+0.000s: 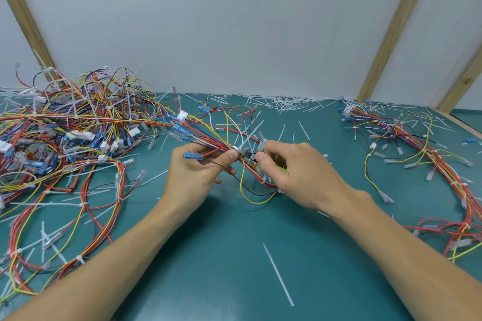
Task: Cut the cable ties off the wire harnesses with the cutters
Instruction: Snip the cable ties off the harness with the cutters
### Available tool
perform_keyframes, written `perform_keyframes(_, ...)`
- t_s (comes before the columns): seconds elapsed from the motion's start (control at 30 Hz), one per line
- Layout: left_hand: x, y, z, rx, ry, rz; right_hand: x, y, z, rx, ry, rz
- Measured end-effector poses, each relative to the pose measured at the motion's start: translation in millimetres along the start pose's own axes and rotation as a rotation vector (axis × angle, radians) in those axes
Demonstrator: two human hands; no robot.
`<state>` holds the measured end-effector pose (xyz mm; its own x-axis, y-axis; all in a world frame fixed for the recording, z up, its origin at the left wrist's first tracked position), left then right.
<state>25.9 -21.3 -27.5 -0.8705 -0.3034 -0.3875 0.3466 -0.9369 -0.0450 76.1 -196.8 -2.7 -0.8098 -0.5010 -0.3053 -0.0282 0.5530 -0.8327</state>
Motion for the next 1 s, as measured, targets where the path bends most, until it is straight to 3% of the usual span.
perform_keyframes(0.37, -1, 0, -2, 0.026, -0.012, 0.002, 0, -4, -2, -0.036, 0.015, 0.037)
perform_keyframes(0.77, -1, 6, -7, 0.182, -0.071, -0.064, -3, -16, 16, -0.584, 0.206, 0.215)
perform_keyframes(1.0, -1, 14, -10, 0.274, -0.093, -0.14, -4, -7, 14, -0.708, 0.168, 0.153)
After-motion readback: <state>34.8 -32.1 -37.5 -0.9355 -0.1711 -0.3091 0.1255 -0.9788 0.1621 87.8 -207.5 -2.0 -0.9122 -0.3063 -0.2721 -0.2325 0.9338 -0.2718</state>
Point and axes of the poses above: each hand's wrist, its own x-axis away from the middle knuckle, its own y-axis out of the palm, z = x × y, the point moved 9 cm from there along -x, towards the middle knuckle, and after that the axes turned 5 degrees about y, right-handed, at the moved point
